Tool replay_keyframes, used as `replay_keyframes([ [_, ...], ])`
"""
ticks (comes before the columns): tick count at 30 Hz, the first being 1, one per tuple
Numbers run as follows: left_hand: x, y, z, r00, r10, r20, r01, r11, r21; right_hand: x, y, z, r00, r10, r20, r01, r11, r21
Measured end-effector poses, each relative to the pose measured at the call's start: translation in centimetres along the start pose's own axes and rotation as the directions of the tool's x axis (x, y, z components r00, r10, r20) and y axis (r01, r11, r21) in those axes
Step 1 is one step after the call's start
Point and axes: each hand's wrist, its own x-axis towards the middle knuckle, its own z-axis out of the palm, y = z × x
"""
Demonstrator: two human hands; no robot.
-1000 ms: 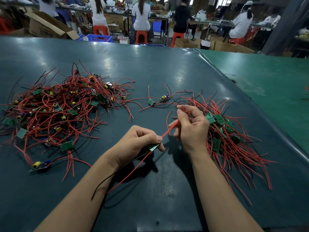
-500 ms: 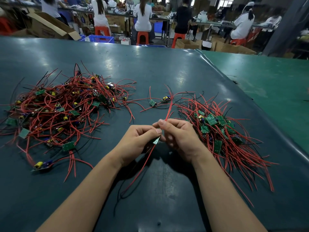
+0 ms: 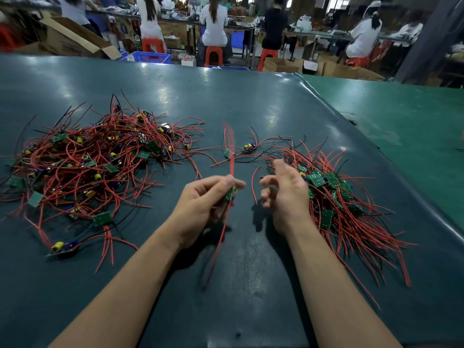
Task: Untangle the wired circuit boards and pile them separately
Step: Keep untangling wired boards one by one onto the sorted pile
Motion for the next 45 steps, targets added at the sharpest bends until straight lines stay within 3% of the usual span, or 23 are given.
replay_keyframes([
  [3,0.4,0.5,-0.2,0.990,0.003,-0.142,-0.037,0.970,-0.242,-1.3,0.2,0.3,0.961,0.029,0.274,0.042,0.967,-0.252],
  [8,0.6,1.0,-0.5,0.982,-0.106,-0.156,0.016,0.869,-0.494,-2.7,-0.2,0.8,0.810,0.224,0.542,-0.117,0.967,-0.225],
  [12,0.6,1.3,-0.8,0.982,-0.149,-0.117,0.049,0.795,-0.605,-2.7,-0.7,0.8,0.818,0.173,0.548,-0.124,0.984,-0.125],
  [17,0.5,1.3,-0.5,0.982,-0.171,-0.074,0.095,0.801,-0.591,-2.5,-0.8,0.8,0.879,0.114,0.463,-0.149,0.988,0.040],
  [23,0.9,1.4,-0.5,0.953,-0.192,-0.234,0.007,0.787,-0.617,-2.4,-1.4,0.4,0.805,0.206,0.556,-0.313,0.944,0.103],
  [26,0.9,1.3,-0.5,0.953,-0.168,-0.253,-0.027,0.782,-0.623,-2.3,-1.5,0.4,0.828,0.223,0.514,-0.356,0.918,0.176],
  [32,1.1,0.9,-0.6,0.949,-0.083,-0.304,-0.110,0.818,-0.564,-1.5,-1.3,0.3,0.874,0.234,0.427,-0.397,0.851,0.345],
  [35,1.2,0.5,-0.5,0.949,0.032,-0.315,-0.174,0.884,-0.435,-1.6,-1.0,0.5,0.884,0.283,0.371,-0.369,0.911,0.185],
  [38,1.1,-0.1,-0.1,0.942,0.133,-0.307,-0.216,0.942,-0.256,-2.1,-0.4,0.9,0.836,0.375,0.402,-0.410,0.912,0.001],
  [41,0.9,-0.4,-0.2,0.928,0.235,-0.288,-0.247,0.969,-0.005,-2.3,-0.2,1.1,0.833,0.357,0.423,-0.371,0.927,-0.051],
  [45,0.6,-0.7,0.0,0.927,0.322,-0.191,-0.287,0.939,0.190,-2.2,0.3,1.6,0.902,0.286,0.324,-0.291,0.956,-0.035],
])
